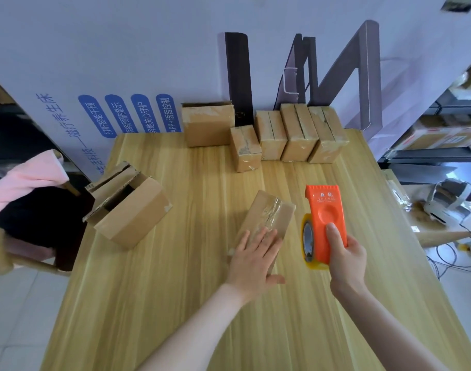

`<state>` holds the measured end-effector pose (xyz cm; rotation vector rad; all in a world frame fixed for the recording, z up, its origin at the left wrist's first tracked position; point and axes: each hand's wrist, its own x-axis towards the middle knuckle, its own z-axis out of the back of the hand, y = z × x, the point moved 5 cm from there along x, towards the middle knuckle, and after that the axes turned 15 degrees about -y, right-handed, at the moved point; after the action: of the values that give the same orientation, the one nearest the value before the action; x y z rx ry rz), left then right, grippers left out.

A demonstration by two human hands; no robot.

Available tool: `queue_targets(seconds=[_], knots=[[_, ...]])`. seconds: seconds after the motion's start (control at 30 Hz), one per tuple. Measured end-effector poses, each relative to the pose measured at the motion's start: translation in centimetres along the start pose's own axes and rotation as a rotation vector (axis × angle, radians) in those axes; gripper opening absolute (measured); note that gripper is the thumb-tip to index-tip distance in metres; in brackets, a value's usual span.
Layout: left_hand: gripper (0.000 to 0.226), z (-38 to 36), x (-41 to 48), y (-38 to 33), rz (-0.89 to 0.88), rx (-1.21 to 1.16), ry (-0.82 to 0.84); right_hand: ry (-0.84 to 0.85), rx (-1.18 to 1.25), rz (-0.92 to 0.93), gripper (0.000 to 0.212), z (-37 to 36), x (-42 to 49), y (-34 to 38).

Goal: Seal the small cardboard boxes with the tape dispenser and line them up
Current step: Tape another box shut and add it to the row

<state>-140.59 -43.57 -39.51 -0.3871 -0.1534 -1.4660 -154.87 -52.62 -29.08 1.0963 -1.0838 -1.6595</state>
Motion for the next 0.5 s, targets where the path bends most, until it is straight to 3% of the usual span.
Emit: queue_targets(seconds=[0.23, 0.5], knots=[[0.108, 0.1, 0.5, 2.1, -0.004, 0.092, 0.23, -0.026, 0.046, -0.002, 0.03, 0.1, -1.9, 1.6], [0.113, 0.7, 3.2, 8.1, 0.384, 0.149, 0.243, 0.008, 0.025, 0.0, 0.038, -1.2, -2.2, 2.8]])
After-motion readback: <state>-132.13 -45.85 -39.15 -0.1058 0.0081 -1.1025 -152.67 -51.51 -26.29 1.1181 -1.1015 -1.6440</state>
